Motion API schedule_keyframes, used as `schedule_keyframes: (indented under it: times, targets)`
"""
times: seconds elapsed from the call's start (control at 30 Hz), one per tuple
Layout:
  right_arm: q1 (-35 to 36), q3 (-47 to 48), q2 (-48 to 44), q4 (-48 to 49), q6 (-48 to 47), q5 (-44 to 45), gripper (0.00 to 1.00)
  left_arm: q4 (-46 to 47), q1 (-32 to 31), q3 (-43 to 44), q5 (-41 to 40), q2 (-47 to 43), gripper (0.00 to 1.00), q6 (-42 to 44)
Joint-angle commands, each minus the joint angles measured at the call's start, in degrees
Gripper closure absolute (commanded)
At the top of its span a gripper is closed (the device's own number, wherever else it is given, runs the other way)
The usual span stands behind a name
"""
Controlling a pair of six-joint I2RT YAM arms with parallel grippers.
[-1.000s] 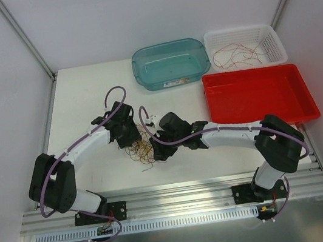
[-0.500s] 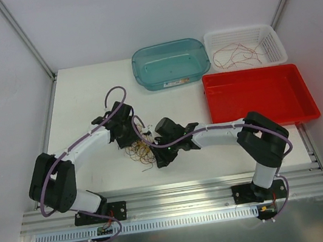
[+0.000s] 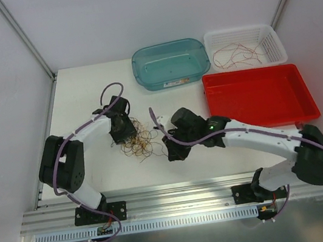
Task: Untangle the cables
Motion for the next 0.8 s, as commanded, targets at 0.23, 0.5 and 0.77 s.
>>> schedule_keyframes:
  times: [0.23,0.5,0.77]
  targets:
    - [-1.68,16.73,-26.94,-28.73,-9.50,8.32,0.99,-0.68,3.73,1.74,-3.68,3.07,0.48,1.34]
    - [-2.47,34.04,-35.20,-36.03,-12.05,14.12,0.99,-1.47,8.48,0.68,-5.44,3.07,0.48,2.22]
    - [-2.39,37.84,-39.16,-37.97,-11.70,17.02,0.99,-3.67,17.26,4.02,-5.97,4.91,0.48,3.72]
